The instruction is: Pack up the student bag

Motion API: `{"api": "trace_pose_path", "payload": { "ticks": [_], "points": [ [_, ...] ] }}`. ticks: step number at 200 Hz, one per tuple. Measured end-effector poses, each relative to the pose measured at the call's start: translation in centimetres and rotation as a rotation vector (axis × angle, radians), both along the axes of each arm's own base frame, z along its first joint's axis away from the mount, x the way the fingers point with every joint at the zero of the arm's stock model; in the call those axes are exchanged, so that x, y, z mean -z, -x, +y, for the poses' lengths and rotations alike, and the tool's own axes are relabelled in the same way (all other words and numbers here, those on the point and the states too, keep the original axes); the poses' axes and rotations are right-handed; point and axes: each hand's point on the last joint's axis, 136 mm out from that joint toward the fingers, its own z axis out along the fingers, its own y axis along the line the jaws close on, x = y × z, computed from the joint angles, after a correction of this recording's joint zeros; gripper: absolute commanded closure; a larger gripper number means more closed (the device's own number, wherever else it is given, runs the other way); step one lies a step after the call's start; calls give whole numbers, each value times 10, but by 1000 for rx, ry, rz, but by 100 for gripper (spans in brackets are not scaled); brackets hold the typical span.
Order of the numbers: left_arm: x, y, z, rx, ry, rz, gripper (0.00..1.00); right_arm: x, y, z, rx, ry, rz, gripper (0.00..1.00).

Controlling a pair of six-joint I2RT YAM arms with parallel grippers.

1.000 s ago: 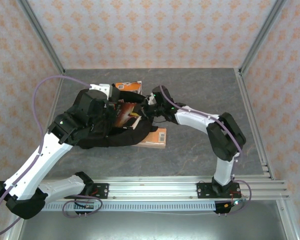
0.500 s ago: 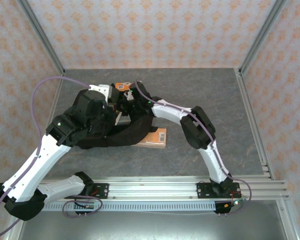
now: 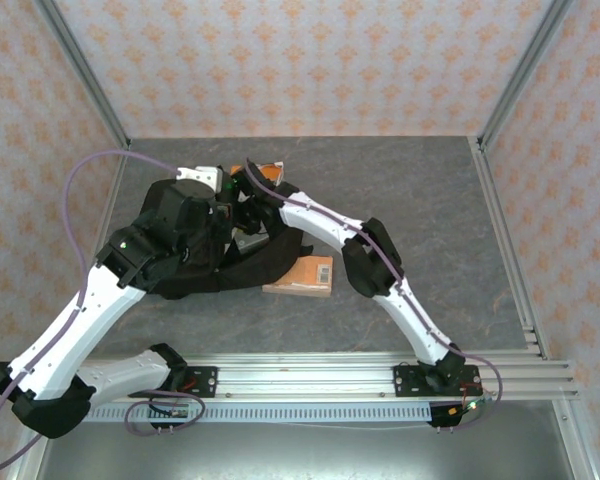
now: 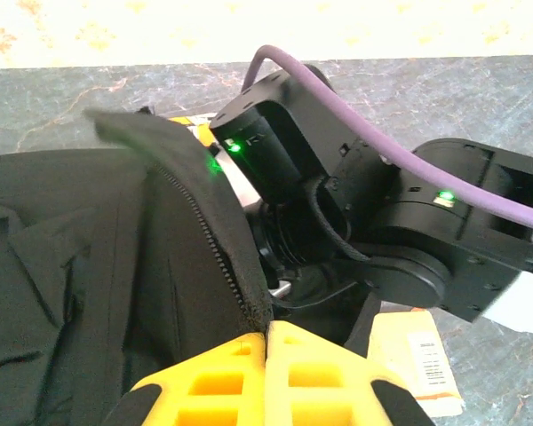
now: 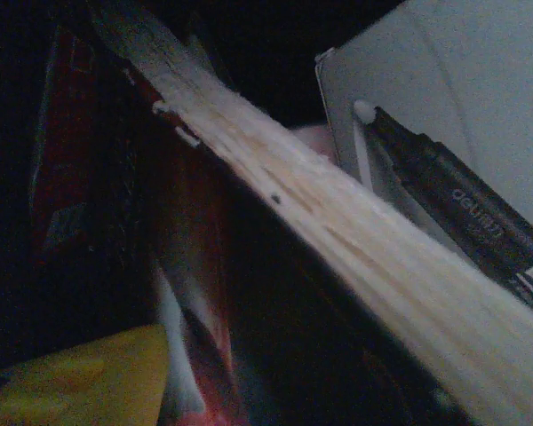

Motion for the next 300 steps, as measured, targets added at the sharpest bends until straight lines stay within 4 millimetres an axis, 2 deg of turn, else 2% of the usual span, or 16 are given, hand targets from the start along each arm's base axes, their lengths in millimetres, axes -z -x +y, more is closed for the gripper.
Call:
{"api": "trace_pose_path", "payload": {
  "ticks": [33, 72, 137, 144, 160, 177, 195, 218, 236, 251, 274, 300],
  "points": [
    [-2, -3, 4, -25, -11, -16, 100, -21, 14, -38, 3, 68, -43, 24],
    [0, -9, 12, -68, -19, -17, 100, -48, 16, -86, 63, 109, -103, 24],
    [26, -27, 13, -104, -41, 28, 100, -79, 38, -179, 176, 168, -270, 21],
    [30, -29, 12, -104, -46, 37, 100, -82, 42, -189, 193, 182, -291, 16],
    [43, -37, 6, -98, -57, 65, 100, -83, 51, -212, 225, 217, -331, 13],
    [61, -46, -5, -79, -60, 109, 100, -76, 61, -234, 256, 253, -342, 15],
    [82, -54, -16, -62, -52, 163, 100, -57, 67, -255, 291, 283, -309, 20],
    [104, -58, -28, -42, -35, 217, 97, -14, 76, -282, 350, 301, -183, 29],
    [116, -58, -36, -20, -4, 249, 94, 17, 91, -294, 391, 269, -46, 33],
    [128, -56, -43, -4, 31, 277, 87, 34, 106, -293, 401, 224, 55, 36],
    [151, -48, -51, 13, 75, 336, 61, 44, 121, -279, 401, 118, 176, 40],
    [169, -37, -61, 43, 98, 389, 52, 53, 128, -264, 402, 30, 280, 47]
  ]
}}
